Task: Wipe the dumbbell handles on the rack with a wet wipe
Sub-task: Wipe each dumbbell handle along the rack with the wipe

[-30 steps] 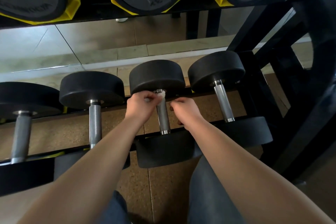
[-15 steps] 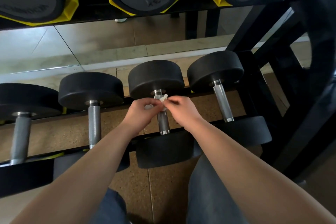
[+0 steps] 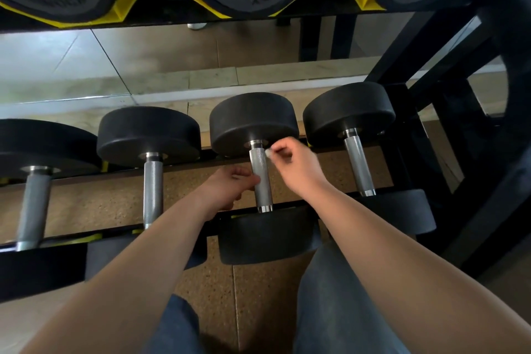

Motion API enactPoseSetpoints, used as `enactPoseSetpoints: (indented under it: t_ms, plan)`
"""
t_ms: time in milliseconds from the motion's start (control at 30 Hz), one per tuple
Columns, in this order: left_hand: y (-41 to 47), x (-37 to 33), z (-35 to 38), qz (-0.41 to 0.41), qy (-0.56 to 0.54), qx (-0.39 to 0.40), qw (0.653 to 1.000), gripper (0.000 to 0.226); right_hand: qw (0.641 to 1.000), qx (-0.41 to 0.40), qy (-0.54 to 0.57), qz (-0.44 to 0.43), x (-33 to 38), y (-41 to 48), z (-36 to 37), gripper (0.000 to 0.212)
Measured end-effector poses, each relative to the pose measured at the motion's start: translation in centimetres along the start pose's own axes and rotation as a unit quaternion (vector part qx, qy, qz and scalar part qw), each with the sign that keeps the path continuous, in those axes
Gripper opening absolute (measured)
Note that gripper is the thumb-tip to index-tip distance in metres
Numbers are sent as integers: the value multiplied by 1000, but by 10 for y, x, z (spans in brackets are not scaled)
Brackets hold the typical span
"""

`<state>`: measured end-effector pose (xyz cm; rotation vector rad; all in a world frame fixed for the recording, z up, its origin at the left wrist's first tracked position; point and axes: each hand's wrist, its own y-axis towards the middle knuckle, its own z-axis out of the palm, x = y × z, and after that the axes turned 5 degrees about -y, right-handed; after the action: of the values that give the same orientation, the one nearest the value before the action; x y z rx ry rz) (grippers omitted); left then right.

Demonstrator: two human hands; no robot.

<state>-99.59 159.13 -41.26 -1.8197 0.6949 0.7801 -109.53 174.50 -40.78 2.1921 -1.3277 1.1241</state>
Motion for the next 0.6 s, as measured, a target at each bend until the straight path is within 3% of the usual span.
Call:
enactPoseSetpoints:
  t_ms: [100,200,267,333,433,533,600]
  plan:
    - [0,2,1,-4,14,17,1000,26,985,145,-89,-24,-1,-4,-6,13]
    - [2,1,1,-1,21,21,1000,24,945,284,-163,-24,-3,-13,-18,15]
    - [3,2,2,-3,18,16,1000,25,957,257,-135,-19,-1,-13,-17,14]
    - [4,4,0,-4,12,16,1000,27,987,151,-62,8,4,-5,-11,14]
    - [4,4,0,-11,-2,18,1000,24,998,44,-4,42,12,9,-4,13]
    - [4,4,0,-9,-5,20,1000,24,998,52,-27,37,13,7,-6,14]
    - [4,5,0,-1,0,22,1000,25,985,131,-97,51,12,-2,-11,10]
